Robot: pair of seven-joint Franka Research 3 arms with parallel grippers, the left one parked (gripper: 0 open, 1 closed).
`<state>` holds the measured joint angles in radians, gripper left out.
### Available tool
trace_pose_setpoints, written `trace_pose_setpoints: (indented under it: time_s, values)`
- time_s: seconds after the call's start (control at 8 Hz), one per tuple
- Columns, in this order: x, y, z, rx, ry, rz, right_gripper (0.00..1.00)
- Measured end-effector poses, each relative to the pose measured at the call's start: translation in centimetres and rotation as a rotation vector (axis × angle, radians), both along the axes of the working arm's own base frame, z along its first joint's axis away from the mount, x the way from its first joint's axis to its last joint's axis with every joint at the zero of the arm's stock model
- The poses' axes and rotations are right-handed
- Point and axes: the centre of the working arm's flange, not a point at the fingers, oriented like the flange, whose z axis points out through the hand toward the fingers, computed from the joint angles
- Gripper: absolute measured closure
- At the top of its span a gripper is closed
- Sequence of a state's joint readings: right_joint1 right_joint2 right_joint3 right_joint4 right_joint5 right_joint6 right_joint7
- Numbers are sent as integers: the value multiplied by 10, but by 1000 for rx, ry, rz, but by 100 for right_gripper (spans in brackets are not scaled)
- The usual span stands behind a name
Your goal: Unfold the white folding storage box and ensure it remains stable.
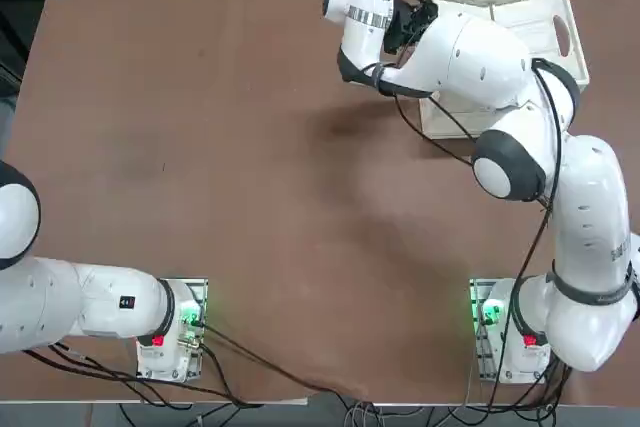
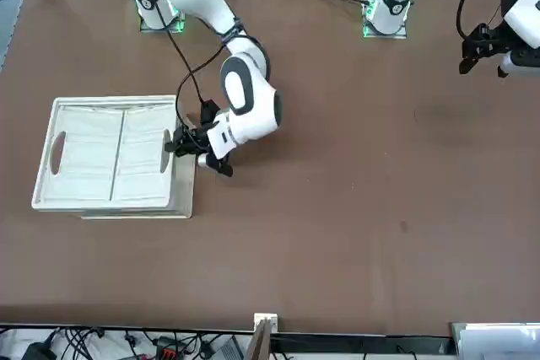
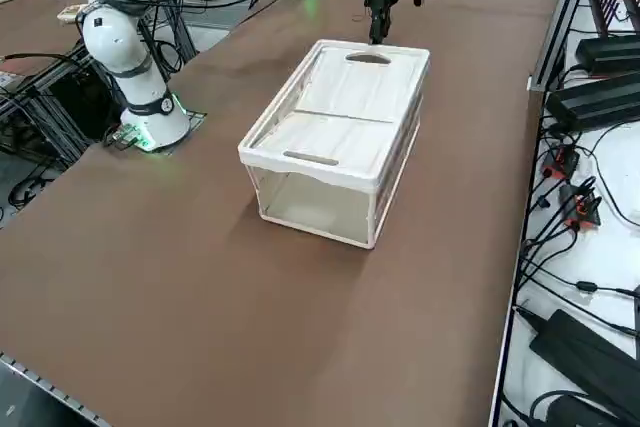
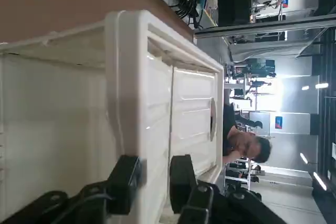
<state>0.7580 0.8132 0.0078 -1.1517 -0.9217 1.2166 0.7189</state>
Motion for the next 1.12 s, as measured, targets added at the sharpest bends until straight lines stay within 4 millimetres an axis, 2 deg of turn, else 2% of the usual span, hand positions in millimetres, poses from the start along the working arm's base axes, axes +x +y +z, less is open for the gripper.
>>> trace_pose_setpoints:
  time_s: [0.25,0.88,1.0,1.12]
  values:
    - [-1,0,14,-6,5,2,54]
    - [1,-4,20,-14,65,23,45]
    - [1,-4,24,-7,82,26,38]
    - [2,-6,30,4,97,26,37]
